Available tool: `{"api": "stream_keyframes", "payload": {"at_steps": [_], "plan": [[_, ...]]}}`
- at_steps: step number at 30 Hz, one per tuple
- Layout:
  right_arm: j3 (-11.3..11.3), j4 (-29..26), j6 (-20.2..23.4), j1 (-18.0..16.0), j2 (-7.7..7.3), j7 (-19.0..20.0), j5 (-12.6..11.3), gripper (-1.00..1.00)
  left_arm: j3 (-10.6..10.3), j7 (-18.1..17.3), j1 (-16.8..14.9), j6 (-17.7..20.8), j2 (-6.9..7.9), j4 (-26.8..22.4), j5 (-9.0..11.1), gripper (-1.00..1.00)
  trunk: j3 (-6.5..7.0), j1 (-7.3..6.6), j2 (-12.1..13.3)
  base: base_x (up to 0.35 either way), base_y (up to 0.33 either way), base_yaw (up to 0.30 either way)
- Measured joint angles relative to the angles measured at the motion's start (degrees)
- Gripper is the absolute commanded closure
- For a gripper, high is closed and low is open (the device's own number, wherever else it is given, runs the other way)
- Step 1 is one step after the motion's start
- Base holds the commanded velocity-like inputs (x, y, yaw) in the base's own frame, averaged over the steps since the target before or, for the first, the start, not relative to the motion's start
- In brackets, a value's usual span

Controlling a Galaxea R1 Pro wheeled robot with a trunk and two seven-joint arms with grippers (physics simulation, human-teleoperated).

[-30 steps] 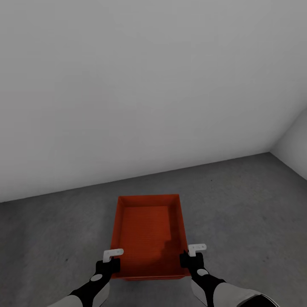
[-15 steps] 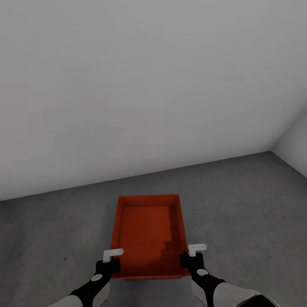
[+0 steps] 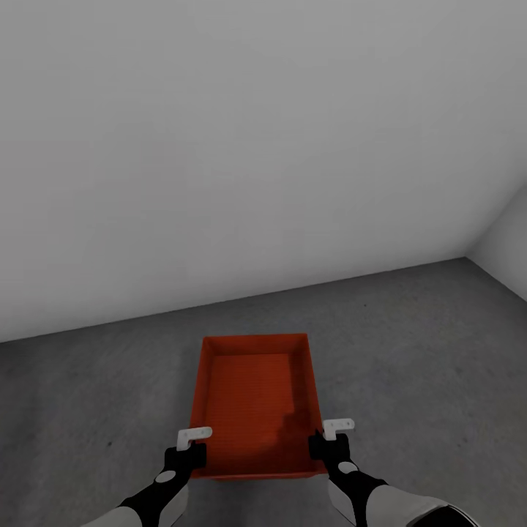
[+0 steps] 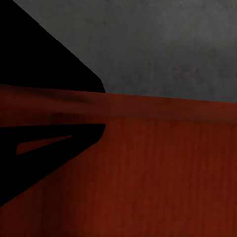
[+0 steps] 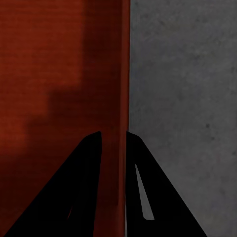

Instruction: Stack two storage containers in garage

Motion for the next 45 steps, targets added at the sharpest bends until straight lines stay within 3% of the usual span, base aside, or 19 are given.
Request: {"api": "stream_keyframes", "payload": {"at_steps": [14, 20, 45], "plan": [[0.0, 0.0, 0.0, 0.0, 0.00, 0.0, 0.0, 1.00, 0.0, 0.0, 0.0, 0.0, 0.00, 0.0, 0.0, 1.00, 0.00, 0.00, 0.0, 0.000, 0.000, 0.000], [0.0, 0.0, 0.0, 0.0, 0.00, 0.0, 0.0, 1.00, 0.0, 0.0, 0.0, 0.0, 0.00, 0.0, 0.0, 1.00, -1.07, 1.31, -2.4, 0.000, 0.000, 0.000], [-0.1, 0.0, 0.0, 0.0, -0.03, 0.0, 0.2, 1.00, 0.0, 0.1, 0.0, 0.0, -0.04, 0.0, 0.0, 1.00, -1.08, 1.32, -2.4, 0.000, 0.000, 0.000]]}}
